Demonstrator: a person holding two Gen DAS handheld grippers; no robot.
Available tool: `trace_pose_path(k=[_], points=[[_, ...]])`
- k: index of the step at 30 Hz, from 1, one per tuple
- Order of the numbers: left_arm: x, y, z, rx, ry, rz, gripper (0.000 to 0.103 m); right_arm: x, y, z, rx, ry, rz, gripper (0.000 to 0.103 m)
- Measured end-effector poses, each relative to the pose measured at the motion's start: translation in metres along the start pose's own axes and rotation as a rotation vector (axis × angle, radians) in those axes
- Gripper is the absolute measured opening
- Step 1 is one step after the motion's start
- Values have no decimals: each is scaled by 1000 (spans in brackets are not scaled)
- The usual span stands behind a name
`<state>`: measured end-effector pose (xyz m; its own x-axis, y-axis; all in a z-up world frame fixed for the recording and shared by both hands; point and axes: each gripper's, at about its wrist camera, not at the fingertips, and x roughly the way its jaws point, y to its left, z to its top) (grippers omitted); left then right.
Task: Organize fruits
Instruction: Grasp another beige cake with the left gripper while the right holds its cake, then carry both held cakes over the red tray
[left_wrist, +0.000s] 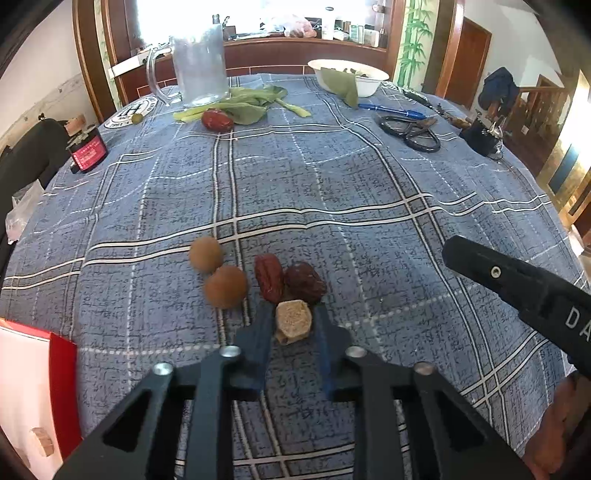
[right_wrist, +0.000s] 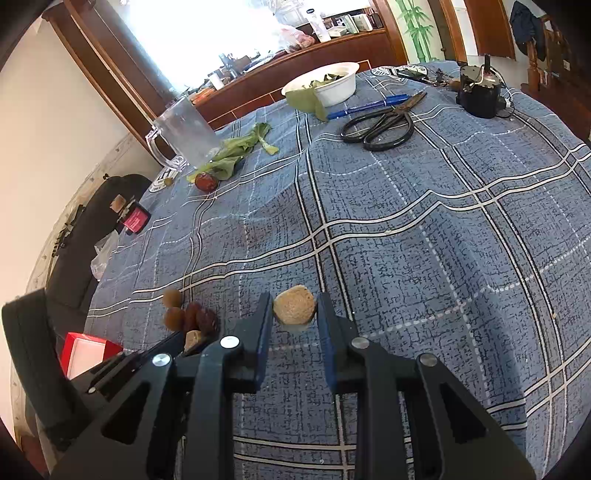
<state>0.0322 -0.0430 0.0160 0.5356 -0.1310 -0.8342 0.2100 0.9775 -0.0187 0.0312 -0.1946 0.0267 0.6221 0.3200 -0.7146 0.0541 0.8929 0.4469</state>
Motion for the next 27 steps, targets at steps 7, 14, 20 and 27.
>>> trace_pose_path(k=[7,14,20,27], points=[[-24,0,-15,-2,-33,-1,19,-1,2,0,-4,-6,9,26],[-83,18,-45,-22,-117,-6,19,-4,7,-3,-22,-18,36,26],[-124,56,-71,-94,-182,48,19,-8,23,-8,-93,-49,59,26],[-145,88,-87,-139,-213,67,19,-16,47,-22,-209,-100,84,26]])
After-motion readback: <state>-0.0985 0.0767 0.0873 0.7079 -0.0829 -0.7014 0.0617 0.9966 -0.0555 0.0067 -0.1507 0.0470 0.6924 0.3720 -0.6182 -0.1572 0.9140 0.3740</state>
